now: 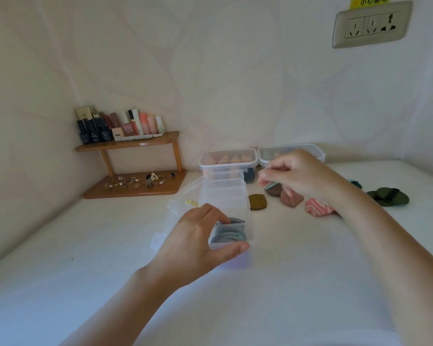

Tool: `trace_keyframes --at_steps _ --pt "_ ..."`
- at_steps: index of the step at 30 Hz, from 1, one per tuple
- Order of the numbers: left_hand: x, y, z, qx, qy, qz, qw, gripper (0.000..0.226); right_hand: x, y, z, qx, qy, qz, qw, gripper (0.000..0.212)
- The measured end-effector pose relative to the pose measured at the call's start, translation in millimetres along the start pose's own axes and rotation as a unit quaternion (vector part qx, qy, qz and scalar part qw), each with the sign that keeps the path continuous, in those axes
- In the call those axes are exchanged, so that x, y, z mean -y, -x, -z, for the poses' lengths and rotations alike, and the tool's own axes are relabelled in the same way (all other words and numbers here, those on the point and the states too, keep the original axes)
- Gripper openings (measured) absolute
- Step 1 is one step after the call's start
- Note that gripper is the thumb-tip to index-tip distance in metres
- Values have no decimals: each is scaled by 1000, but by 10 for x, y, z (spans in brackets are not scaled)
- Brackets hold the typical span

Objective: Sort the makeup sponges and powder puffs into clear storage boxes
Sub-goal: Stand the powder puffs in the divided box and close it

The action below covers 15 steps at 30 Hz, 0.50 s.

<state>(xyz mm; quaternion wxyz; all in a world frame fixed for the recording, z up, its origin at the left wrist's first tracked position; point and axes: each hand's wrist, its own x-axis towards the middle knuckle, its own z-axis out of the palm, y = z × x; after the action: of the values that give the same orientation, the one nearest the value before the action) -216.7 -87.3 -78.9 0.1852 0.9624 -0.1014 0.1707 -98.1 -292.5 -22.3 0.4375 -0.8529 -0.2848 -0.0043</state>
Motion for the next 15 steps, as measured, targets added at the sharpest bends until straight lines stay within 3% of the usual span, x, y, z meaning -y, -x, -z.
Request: trace_keyframes --at_steps 6,8,12,15 --pt "-43 -6 18 51 0 -5 999 64 -697 -236 158 -118 230 -115 959 23" --pt "-44 -17 27 56 -6 -7 998 59 -807 -265 67 -103 229 -114 961 14" --pt "-48 -37 45 64 -7 1 998 57 -871 -321 -187 8 205 -98 974 49" --pt "-54 -43 55 69 3 6 998 58 -943 -409 -276 17 235 -86 968 40"
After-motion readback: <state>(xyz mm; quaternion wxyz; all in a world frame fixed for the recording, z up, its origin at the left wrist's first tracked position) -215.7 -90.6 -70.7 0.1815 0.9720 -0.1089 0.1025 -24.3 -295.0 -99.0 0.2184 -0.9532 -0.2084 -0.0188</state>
